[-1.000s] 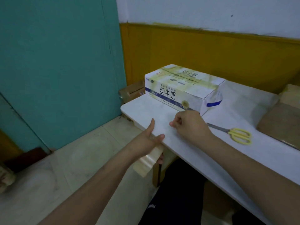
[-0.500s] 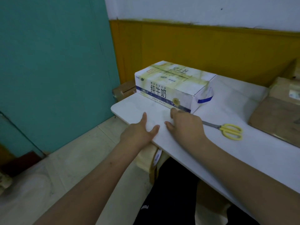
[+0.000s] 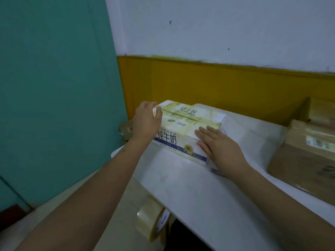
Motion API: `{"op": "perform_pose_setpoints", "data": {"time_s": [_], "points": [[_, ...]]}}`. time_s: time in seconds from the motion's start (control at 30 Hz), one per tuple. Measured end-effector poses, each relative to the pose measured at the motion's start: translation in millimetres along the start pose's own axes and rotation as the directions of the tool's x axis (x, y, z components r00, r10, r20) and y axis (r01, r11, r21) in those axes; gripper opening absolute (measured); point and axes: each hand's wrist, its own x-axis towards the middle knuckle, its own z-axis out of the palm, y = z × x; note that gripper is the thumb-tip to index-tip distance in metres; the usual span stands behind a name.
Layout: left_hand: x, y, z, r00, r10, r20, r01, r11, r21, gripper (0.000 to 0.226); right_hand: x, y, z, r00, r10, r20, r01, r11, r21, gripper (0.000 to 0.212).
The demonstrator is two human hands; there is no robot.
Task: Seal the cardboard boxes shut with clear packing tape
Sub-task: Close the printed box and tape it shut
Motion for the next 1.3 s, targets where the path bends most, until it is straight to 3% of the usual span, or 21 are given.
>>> {"op": "perform_pose_setpoints", "data": {"time_s": [0.13, 0.23, 0.33, 0.43, 0.53, 0.67, 0.73, 0.83, 0.9, 0.97, 1.1, 1.2, 1.3], "points": [[15, -3, 26, 0.976, -0.162, 0.148, 0.131, 0.971, 0.202, 0.074, -9, 28, -9, 0.996, 0.066, 0.062, -0.074, 0.987, 0.141, 0.049], [15, 1, 38, 0.95, -0.298, 0.095, 0.265, 0.929, 0.259, 0.093, -11, 29, -8, 0.992, 0.096, 0.088, -0.111, 0.977, 0.184, 0.049], [25, -3, 44, 0.91, -0.391, 0.136, 0.304, 0.854, 0.423, 0.093, -10, 22, -2, 0.99, 0.142, 0.015, -0.143, 0.975, 0.169, 0.043], [32, -12, 44, 0.9, -0.387, 0.2, 0.249, 0.834, 0.493, 0.089, -10, 20, -2, 0.987, 0.157, 0.027, -0.159, 0.981, 0.111, 0.042], [30, -18, 40, 0.915, -0.354, 0.193, 0.233, 0.855, 0.464, 0.085, -14, 15, -2, 0.985, 0.175, -0.012, -0.172, 0.977, 0.123, 0.041], [24, -18, 37, 0.924, -0.343, 0.168, 0.248, 0.873, 0.42, 0.088, -16, 6, 3, 0.939, 0.331, -0.092, -0.269, 0.875, 0.403, 0.035], [19, -15, 36, 0.921, -0.359, 0.151, 0.282, 0.883, 0.376, 0.098, -10, 6, 7, 0.881, 0.46, -0.114, -0.348, 0.791, 0.502, 0.034], [13, -15, 36, 0.927, -0.36, 0.106, 0.31, 0.893, 0.326, 0.104, -4, 7, 1, 0.783, 0.613, 0.102, -0.534, 0.579, 0.616, 0.065], [9, -16, 36, 0.93, -0.359, 0.081, 0.322, 0.9, 0.294, 0.102, -5, 9, -4, 0.788, 0.525, 0.32, -0.57, 0.429, 0.7, 0.064], [1, -19, 36, 0.942, -0.334, 0.014, 0.319, 0.91, 0.263, 0.097, -9, 9, -7, 0.835, 0.395, 0.382, -0.537, 0.435, 0.723, 0.058], [-24, -29, 30, 0.951, -0.293, -0.094, 0.306, 0.932, 0.196, 0.091, -24, 6, -9, 0.894, 0.308, 0.327, -0.441, 0.466, 0.767, 0.062], [-17, -35, 13, 0.94, -0.34, -0.009, 0.339, 0.937, 0.083, 0.092, -32, 6, -8, 0.896, 0.304, 0.324, -0.434, 0.448, 0.782, 0.065], [-7, -34, 0, 0.9, -0.408, 0.153, 0.414, 0.91, -0.008, 0.08, -34, -1, -8, 0.861, 0.418, 0.292, -0.469, 0.425, 0.774, 0.058]]}}
